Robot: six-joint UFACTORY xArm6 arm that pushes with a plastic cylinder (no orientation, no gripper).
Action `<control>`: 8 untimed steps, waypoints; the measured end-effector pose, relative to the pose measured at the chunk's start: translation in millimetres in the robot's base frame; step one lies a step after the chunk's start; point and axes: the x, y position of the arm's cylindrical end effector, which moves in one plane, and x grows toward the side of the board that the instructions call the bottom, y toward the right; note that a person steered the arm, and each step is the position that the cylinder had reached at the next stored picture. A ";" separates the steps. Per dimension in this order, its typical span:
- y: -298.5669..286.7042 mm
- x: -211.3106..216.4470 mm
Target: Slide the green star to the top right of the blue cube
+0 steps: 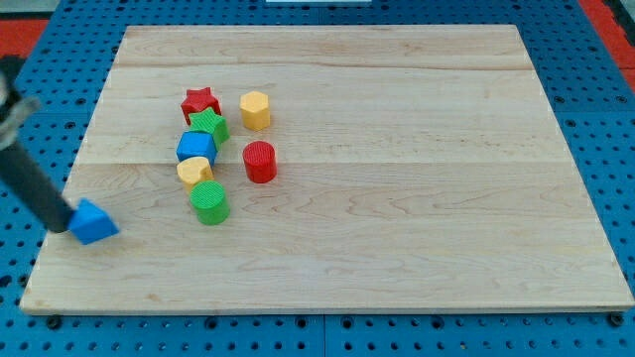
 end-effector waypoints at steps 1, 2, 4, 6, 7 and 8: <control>52.3 -4.3; 51.6 -1.6; 107.2 9.9; 131.0 42.8; 136.6 53.8; 180.9 51.0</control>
